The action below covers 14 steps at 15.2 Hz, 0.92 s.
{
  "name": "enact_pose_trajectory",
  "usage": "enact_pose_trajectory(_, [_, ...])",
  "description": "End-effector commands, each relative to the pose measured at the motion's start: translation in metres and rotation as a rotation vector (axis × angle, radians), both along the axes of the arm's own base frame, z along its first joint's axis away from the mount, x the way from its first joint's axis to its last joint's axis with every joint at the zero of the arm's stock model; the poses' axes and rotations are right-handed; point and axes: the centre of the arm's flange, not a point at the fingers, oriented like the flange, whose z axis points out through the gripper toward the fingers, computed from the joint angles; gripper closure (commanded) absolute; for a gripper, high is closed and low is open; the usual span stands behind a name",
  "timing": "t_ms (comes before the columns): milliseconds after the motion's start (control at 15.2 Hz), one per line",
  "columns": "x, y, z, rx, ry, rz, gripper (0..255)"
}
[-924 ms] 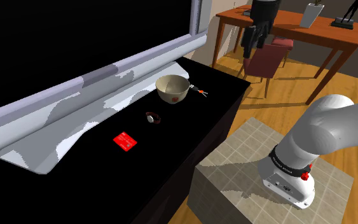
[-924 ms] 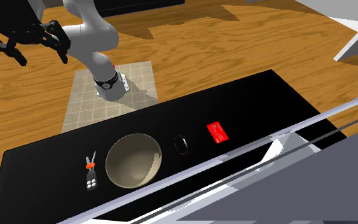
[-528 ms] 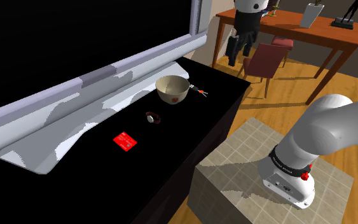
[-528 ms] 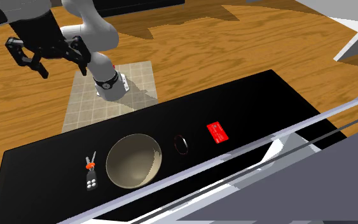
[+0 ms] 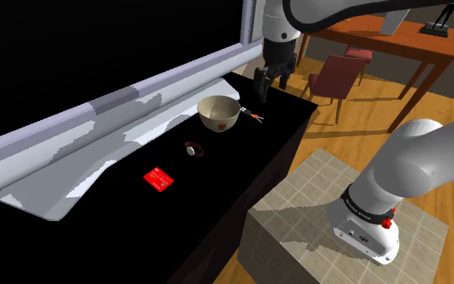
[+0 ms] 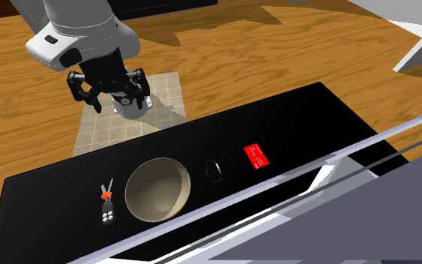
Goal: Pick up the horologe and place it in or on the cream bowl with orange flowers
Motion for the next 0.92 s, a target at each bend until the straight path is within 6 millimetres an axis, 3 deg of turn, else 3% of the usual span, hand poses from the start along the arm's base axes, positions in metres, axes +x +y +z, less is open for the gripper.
enact_pose_trajectory(0, [0.014,0.023,-0.014,0.002,-0.008,-0.006,0])
enact_pose_trajectory(858, [0.088,0.152,-0.092,0.009,-0.058,-0.039,0])
